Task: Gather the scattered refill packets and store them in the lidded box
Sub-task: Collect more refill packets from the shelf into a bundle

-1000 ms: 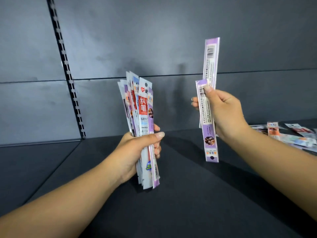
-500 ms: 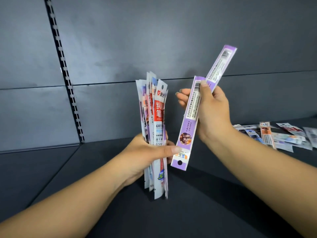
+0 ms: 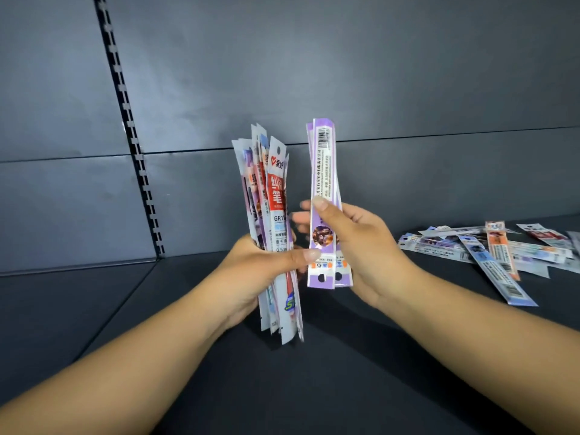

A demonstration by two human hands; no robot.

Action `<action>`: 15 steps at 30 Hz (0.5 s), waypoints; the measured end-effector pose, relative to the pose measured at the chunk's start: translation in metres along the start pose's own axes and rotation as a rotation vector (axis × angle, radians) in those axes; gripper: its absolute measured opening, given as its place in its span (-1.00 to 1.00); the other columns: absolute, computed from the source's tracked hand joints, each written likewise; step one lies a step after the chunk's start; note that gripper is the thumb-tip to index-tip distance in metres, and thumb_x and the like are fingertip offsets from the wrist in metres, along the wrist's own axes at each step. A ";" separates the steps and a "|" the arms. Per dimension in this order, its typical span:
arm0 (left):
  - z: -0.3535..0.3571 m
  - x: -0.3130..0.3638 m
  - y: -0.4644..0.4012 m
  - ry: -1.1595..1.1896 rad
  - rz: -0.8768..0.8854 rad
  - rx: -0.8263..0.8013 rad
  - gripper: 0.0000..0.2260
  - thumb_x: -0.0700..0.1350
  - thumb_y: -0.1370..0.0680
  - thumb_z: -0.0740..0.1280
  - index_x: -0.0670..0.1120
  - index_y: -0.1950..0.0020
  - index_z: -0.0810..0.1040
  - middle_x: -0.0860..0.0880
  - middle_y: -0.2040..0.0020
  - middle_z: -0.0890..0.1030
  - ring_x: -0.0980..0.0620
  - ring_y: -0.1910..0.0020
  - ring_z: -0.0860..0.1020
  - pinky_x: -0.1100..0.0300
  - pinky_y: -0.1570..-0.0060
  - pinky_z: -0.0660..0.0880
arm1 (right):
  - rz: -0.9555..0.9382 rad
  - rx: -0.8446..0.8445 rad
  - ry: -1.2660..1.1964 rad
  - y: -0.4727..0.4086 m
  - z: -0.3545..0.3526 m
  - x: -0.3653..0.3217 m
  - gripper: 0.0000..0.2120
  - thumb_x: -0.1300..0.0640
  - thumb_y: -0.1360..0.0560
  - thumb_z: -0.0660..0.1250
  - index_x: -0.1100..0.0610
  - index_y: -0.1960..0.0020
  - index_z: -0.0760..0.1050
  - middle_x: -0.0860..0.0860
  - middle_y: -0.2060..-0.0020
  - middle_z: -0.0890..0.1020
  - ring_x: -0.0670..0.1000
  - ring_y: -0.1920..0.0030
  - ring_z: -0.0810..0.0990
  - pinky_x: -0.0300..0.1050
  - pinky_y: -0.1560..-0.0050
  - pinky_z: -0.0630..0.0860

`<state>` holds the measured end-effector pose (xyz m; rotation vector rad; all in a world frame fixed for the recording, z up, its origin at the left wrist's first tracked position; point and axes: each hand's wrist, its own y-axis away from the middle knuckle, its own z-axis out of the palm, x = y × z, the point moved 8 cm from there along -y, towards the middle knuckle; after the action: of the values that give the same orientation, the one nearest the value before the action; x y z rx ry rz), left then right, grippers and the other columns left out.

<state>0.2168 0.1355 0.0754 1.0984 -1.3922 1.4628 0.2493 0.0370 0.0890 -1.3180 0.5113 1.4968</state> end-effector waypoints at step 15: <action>-0.028 0.001 -0.006 -0.102 -0.090 -0.029 -0.75 -0.33 -0.12 0.52 -0.06 0.37 0.54 0.04 0.44 0.62 0.12 0.43 0.60 0.32 0.41 0.51 | -0.059 0.095 0.003 -0.023 -0.048 -0.038 -0.85 0.08 -0.43 0.33 0.03 0.31 0.50 -0.11 0.47 0.59 -0.10 0.35 0.51 -0.23 0.21 0.41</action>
<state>0.2210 0.1639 0.0777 1.2157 -1.4112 1.3348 0.2867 -0.0094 0.1155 -1.2508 0.5347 1.4052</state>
